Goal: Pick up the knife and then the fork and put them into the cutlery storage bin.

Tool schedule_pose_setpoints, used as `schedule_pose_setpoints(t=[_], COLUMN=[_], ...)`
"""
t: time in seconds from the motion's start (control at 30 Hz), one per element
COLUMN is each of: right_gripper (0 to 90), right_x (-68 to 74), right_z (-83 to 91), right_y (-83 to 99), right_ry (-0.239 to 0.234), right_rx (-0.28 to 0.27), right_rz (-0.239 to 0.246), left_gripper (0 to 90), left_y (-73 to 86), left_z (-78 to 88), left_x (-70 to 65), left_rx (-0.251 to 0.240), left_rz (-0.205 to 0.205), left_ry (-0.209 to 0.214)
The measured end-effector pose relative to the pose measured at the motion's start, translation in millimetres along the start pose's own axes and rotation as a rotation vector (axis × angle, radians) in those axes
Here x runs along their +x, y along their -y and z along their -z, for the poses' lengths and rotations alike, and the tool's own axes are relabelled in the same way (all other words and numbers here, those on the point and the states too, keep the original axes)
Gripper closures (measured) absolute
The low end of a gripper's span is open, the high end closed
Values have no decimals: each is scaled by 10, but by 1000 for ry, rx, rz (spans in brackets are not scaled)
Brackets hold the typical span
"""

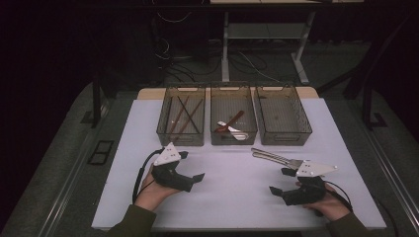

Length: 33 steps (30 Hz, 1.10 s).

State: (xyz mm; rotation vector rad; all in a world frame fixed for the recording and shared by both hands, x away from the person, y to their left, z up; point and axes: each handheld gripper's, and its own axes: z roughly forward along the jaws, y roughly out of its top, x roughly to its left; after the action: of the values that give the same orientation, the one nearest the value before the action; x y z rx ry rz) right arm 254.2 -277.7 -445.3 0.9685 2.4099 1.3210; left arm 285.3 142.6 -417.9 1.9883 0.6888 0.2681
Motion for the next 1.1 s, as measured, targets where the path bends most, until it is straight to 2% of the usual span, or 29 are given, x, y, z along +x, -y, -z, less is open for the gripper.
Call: schedule_pose_setpoints(t=[0.1,0.17,0.33,0.43,0.57,0.63,0.73,0.9,0.93,1.1], right_gripper=[177,177,177,177,169,134,133,133,134,145], right_x=[-8,-9,-14,-30,-55,-77,-93,-180,-195,-276], right_z=[8,11,30,45,73,84,101,122,124,119], right_y=[-4,-9,-23,-33,-77,-100,-139,-207,-215,-287], right_ry=[1,7,9,4,9,-7,0,-11,-2,12], right_rx=[-3,-9,-26,-23,-15,-2,24,74,83,132], right_rz=[-14,-3,-10,-8,-17,-21,2,12,29,48], left_gripper=[12,0,0,0,0,0,0,0,0,0], left_y=[93,151,272,303,300,303,310,306,305,311], left_z=[31,43,78,86,86,86,73,60,58,49], left_x=[-20,-36,-60,-72,-73,-73,-74,-90,-95,-106], left_rx=[5,15,40,37,40,40,45,50,50,55], left_rz=[8,18,36,48,37,42,38,32,32,32], left_ry=[9,11,-2,1,8,14,23,34,36,44])
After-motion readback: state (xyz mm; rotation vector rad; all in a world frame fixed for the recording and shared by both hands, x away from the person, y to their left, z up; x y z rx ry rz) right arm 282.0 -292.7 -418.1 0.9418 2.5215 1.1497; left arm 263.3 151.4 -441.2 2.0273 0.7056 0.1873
